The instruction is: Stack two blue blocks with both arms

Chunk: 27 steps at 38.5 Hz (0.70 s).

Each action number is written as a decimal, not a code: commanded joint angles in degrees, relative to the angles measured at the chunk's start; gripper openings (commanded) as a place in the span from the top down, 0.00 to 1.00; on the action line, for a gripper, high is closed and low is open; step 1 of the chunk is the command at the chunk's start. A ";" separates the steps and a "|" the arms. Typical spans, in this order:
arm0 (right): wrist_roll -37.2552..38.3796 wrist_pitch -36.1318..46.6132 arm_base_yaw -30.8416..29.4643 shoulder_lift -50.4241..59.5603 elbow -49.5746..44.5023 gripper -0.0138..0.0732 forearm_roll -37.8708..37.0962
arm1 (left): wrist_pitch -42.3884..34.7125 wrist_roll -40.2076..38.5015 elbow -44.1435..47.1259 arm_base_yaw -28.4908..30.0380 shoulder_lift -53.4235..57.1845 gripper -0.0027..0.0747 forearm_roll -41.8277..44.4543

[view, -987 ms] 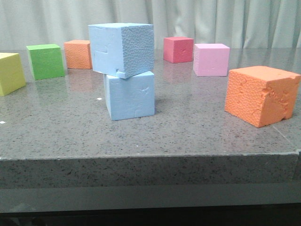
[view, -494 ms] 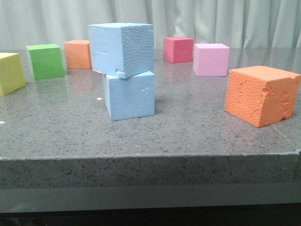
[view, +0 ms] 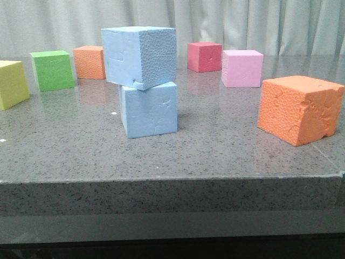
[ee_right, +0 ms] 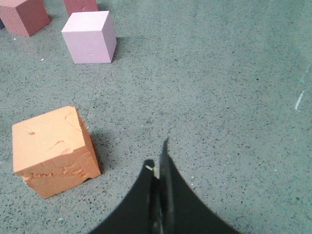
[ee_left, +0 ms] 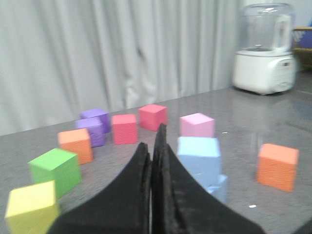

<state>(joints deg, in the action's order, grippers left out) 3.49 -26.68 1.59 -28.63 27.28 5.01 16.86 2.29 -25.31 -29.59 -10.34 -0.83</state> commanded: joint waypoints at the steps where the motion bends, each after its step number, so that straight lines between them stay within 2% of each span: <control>1: -0.81 3.98 -0.27 0.01 1.62 0.91 -0.55 | -8.07 -0.31 4.15 4.64 3.10 0.99 0.16; 7: -0.81 3.98 -0.27 0.01 1.62 0.91 -0.55 | -10.60 -0.31 11.45 12.34 8.90 0.99 -1.31; 14: -0.81 3.88 -0.27 0.01 1.62 0.91 -0.55 | -11.10 -0.31 15.69 20.03 11.52 0.99 -2.48; 27: -0.81 3.93 -0.27 0.01 1.62 0.91 -0.55 | -12.49 -0.31 23.65 28.88 11.72 0.99 -2.48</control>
<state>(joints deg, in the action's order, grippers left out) 3.49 -26.68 1.59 -28.63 27.28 5.01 10.20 2.29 -1.67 -1.84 0.30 -2.82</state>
